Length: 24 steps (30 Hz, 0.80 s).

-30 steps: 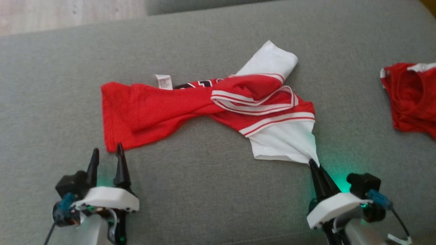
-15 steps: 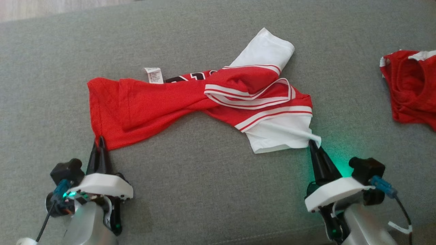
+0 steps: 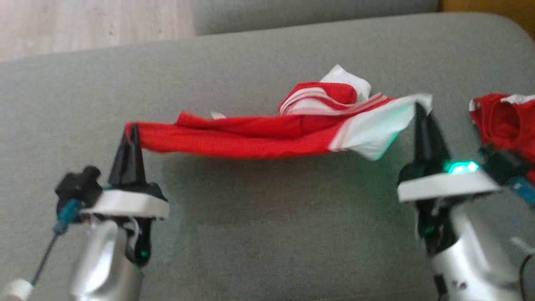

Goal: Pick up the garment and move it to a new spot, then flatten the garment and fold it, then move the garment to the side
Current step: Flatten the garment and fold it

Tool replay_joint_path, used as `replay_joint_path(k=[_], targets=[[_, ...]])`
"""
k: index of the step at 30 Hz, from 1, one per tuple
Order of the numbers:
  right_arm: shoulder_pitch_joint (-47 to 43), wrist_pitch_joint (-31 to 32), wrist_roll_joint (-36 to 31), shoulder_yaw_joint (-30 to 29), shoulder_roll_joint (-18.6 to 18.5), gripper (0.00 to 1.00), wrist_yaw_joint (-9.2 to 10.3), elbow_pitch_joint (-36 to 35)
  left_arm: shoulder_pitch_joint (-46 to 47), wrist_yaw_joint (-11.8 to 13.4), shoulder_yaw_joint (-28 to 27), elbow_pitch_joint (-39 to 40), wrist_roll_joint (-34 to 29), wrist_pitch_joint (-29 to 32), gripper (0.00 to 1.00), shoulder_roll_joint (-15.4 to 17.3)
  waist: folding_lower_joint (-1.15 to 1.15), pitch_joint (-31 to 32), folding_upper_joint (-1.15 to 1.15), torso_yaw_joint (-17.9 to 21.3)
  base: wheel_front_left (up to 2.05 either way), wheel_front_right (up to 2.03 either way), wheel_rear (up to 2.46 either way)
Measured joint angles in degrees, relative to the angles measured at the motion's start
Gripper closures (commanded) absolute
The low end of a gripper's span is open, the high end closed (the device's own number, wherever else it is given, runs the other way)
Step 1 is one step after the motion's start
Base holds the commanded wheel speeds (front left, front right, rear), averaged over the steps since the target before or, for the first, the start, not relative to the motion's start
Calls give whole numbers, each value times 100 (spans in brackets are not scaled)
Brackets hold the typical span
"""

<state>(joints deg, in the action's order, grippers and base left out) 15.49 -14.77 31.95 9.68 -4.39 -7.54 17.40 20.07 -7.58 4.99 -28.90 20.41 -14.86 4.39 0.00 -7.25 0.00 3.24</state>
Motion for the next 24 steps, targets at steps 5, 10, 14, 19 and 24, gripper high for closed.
replay_joint_path(k=[5,10,14,19,24], targets=[[672,0,231,-164,-241,100,1,-519,568,0,364,176,376,-1,100,532,0,320,0,-128,0,0,0],[1418,0,387,-199,-537,100,1,-843,1295,0,764,189,748,89,100,927,-1,615,0,-201,0,0,0],[2043,-1,489,-137,-839,100,1,-924,1705,0,891,350,981,372,100,1170,-1,750,0,-250,0,0,0],[2922,66,512,-135,-1101,100,0,-864,2378,12,856,677,1089,714,100,1378,-1,767,0,-326,0,0,0],[3684,300,266,-229,-1182,100,1,-426,2952,138,829,835,1087,1140,100,1494,0,553,0,-350,0,0,0]])
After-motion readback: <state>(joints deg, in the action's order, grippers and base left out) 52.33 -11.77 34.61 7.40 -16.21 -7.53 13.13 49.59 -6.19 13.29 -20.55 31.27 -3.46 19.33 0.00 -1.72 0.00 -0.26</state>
